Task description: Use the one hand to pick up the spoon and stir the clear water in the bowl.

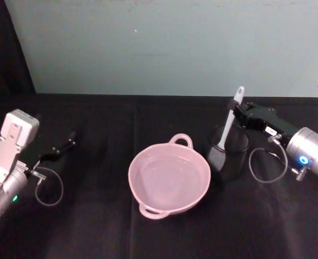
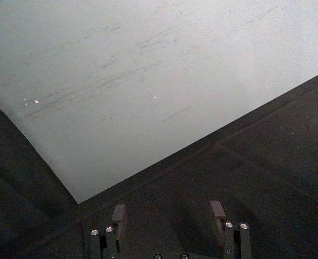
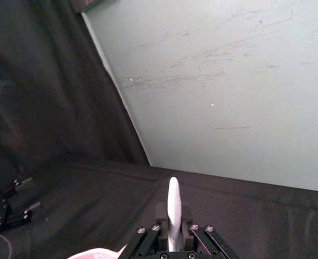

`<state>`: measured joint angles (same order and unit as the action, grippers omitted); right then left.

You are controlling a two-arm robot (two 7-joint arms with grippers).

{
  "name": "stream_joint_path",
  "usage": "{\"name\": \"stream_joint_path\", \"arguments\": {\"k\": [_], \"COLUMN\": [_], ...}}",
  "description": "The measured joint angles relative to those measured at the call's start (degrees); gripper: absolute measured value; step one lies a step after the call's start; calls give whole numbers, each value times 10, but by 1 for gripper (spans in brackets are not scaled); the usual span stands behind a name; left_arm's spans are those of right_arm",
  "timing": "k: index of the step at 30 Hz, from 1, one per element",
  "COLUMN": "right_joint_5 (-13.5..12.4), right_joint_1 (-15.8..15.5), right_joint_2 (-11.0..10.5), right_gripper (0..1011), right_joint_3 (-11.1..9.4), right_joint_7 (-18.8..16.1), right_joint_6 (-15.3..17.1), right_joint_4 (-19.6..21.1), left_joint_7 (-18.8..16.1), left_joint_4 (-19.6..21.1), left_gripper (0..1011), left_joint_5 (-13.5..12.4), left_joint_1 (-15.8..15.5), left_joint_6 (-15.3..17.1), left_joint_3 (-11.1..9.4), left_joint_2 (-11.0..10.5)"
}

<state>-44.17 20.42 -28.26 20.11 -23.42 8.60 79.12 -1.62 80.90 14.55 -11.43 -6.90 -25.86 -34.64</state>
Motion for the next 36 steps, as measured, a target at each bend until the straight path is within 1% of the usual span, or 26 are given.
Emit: {"name": "stream_joint_path", "arguments": {"k": [1,4,6,7,10,15,17,19,20,21,22,24,27,28,29,30,33,36], "right_joint_5": [-1,-7,-10,-10,-11,-11,-11,-11,-10,-10,-10,-7,-4,-4,-4,-4,-5,-2], "right_joint_1": [0,-3,-3,-3,-3,1,2,4,5,5,5,5,0,-7,-12,-17,-44,-58], "right_joint_2": [1,4,5,5,5,6,7,9,9,9,9,8,5,0,-3,-6,-22,-33], "right_gripper": [152,272,311,373,427,613,653,732,743,788,808,898,946,985,1002,1002,1002,1002], "right_joint_3": [-1,-7,-10,-11,-12,-14,-14,-14,-14,-14,-14,-13,-14,-16,-18,-21,-33,-39], "right_joint_7": [0,-1,-1,-1,-1,0,0,-1,-1,-1,-1,0,2,6,9,12,34,47], "right_joint_6": [-1,-7,-9,-10,-10,-10,-9,-8,-8,-8,-8,-7,-5,-2,-1,1,11,18], "right_joint_4": [-1,-7,-11,-15,-21,-42,-48,-56,-58,-60,-60,-60,-50,-36,-28,-20,23,47], "left_joint_7": [0,0,0,0,0,0,0,0,0,0,0,0,0,0,0,0,0,0], "left_joint_4": [0,0,0,0,0,0,0,0,0,0,0,0,0,0,0,0,0,0], "left_gripper": [1005,1005,1005,1005,1005,1005,1005,1005,1005,1005,1005,1005,1005,1005,1005,1005,1005,1005], "left_joint_5": [0,0,0,0,0,0,0,0,0,0,0,0,0,0,0,0,0,0], "left_joint_1": [0,0,0,0,0,0,0,0,0,0,0,0,0,0,0,0,0,0], "left_joint_6": [0,0,0,0,0,0,0,0,0,0,0,0,0,0,0,0,0,0], "left_joint_3": [0,0,0,0,0,0,0,0,0,0,0,0,0,0,0,0,0,0], "left_joint_2": [0,0,0,0,0,0,0,0,0,0,0,0,0,0,0,0,0,0]}}
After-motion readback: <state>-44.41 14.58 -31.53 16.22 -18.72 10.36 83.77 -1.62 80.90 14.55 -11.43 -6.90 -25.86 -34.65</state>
